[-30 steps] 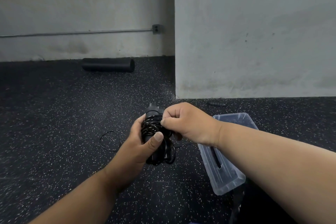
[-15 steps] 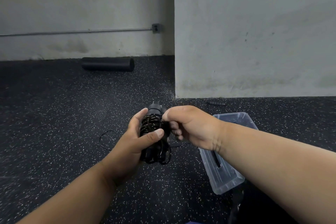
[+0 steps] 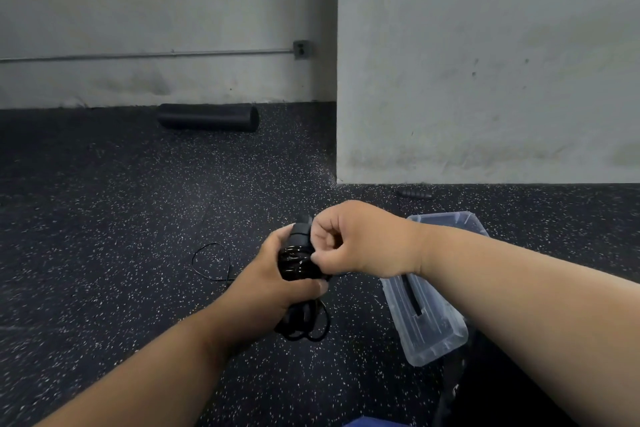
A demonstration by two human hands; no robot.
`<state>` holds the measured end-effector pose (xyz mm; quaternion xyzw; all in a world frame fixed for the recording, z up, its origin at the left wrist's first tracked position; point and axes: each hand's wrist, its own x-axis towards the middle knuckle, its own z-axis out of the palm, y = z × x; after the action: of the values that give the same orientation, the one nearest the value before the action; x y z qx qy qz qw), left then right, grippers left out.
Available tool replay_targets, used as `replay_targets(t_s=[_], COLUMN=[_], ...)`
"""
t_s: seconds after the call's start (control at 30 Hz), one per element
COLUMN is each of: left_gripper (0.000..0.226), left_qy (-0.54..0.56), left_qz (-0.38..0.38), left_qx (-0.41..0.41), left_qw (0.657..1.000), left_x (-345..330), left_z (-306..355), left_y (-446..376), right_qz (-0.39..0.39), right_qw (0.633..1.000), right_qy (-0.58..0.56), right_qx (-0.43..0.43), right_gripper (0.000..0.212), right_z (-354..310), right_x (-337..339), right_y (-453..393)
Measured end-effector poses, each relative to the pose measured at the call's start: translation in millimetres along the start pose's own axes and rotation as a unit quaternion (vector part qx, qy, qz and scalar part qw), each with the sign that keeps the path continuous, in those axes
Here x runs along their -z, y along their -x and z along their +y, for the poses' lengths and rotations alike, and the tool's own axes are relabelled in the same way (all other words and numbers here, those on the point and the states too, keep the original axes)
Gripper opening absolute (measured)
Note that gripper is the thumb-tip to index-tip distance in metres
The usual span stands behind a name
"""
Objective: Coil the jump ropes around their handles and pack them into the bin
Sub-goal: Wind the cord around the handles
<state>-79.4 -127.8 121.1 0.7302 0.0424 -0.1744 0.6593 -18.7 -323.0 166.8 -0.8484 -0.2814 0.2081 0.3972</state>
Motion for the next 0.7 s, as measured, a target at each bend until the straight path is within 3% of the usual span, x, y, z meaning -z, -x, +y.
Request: replay_targets(t_s=[0.13, 0.3, 0.5, 0.7], left_gripper=[0.083, 0.085, 0.088, 0.085], left_qy=[-0.018, -0.051, -0.023, 0.004], left_qz=[0.032, 0.053, 0.014, -0.023], left_qx=[0.006, -0.007, -0.006, 0.019], left_qw=[0.999, 0.997, 1.000, 1.000], left_x=[1, 3, 2, -2], left_z=[0, 5, 9, 6], left_y=[1, -1, 1, 2], right_qz=[0.036, 0.009, -0.030, -0.082], right_qw=[0.999, 0.999, 0.998, 0.996], right_qy=[0.018, 0.025, -0.044, -0.021], right_qx=[0.001, -0.027, -0.029, -0.024], right_gripper=[0.013, 0.028, 0.019, 0.021], right_z=[4, 12, 14, 13], right_x=[-6, 0, 6, 6], right_y=[-1, -1, 1, 3])
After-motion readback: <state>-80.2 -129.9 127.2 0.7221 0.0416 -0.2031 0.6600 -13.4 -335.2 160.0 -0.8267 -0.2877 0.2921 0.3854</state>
